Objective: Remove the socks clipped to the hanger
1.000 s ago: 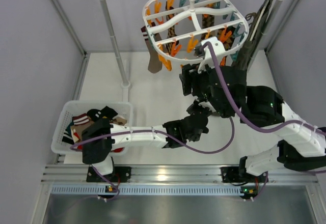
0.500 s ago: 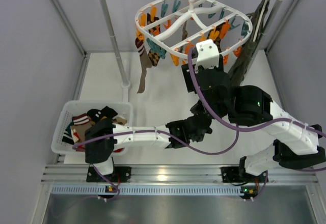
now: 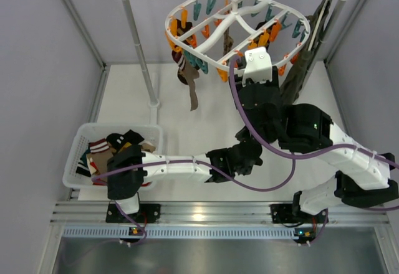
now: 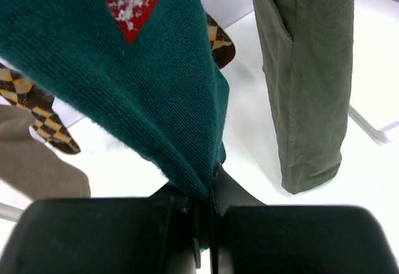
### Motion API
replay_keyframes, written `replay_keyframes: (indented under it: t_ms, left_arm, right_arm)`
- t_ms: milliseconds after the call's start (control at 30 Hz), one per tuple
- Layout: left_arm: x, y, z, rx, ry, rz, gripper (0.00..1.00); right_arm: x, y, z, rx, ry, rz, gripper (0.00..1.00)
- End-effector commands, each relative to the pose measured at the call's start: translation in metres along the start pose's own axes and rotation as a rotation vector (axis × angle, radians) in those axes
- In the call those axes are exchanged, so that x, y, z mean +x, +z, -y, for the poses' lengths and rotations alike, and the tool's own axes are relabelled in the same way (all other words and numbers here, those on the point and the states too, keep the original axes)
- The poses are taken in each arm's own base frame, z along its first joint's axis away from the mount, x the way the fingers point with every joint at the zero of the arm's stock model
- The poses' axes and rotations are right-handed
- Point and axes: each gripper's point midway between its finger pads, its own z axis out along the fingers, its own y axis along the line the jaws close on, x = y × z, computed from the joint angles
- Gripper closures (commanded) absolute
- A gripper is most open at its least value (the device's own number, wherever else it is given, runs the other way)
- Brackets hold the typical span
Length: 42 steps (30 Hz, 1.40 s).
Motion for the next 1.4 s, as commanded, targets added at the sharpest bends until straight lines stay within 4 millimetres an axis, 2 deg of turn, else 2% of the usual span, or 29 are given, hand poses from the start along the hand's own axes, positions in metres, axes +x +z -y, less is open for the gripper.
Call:
replay_keyframes:
  t_ms: [0, 233, 467, 667, 867, 967, 1000, 1100, 1233, 1300, 1333, 1367]
  left_arm:
    - [-0.020, 0.000, 0.000, -0.001, -0.056, 0.037, 1.00]
    - [-0.024, -0.001, 0.003, 0.013, -0.073, 0.046, 1.00]
    - [-0.024, -0.003, 0.005, 0.017, -0.068, 0.047, 1.00]
    - [-0.026, -0.004, 0.008, 0.032, -0.078, 0.053, 1.00]
    - [-0.025, -0.004, 0.009, 0.031, -0.071, 0.050, 1.00]
    - [-0.023, -0.004, 0.009, 0.030, -0.072, 0.047, 1.00]
    - [-0.024, -0.005, 0.008, 0.031, -0.082, 0.049, 1.00]
    - [-0.019, -0.007, 0.010, 0.049, -0.102, 0.046, 1.00]
    - [-0.003, -0.009, 0.011, 0.055, -0.121, 0.024, 1.00]
    - [0.013, -0.012, 0.010, 0.063, -0.132, 0.001, 1.00]
    - [0.030, -0.013, 0.009, 0.062, -0.118, -0.024, 1.00]
    - [0.033, -0.015, 0.006, 0.061, -0.153, -0.032, 1.00]
  right_arm:
    - [0.002, 0.002, 0.023, 0.050, 0.015, -0.004, 0.44]
    - [0.015, 0.016, 0.023, 0.076, -0.010, -0.038, 0.43]
    - [0.010, 0.023, 0.025, 0.092, -0.005, -0.022, 0.43]
    - [0.010, 0.039, 0.024, 0.118, -0.007, -0.018, 0.46]
    - [0.004, 0.044, 0.017, 0.123, 0.007, -0.003, 0.52]
    - [0.003, 0.045, 0.016, 0.121, 0.013, -0.001, 0.60]
    - [0.003, 0.045, 0.014, 0.112, 0.013, 0.000, 0.68]
    - [0.004, 0.045, 0.013, 0.101, 0.017, 0.001, 0.83]
    - [0.005, 0.044, 0.012, 0.087, 0.019, 0.002, 0.85]
    - [0.006, 0.043, 0.011, 0.071, 0.023, 0.005, 0.84]
    - [0.005, 0.042, 0.013, 0.064, 0.033, 0.010, 0.84]
    - [0.004, 0.041, 0.014, 0.060, 0.040, 0.014, 0.85]
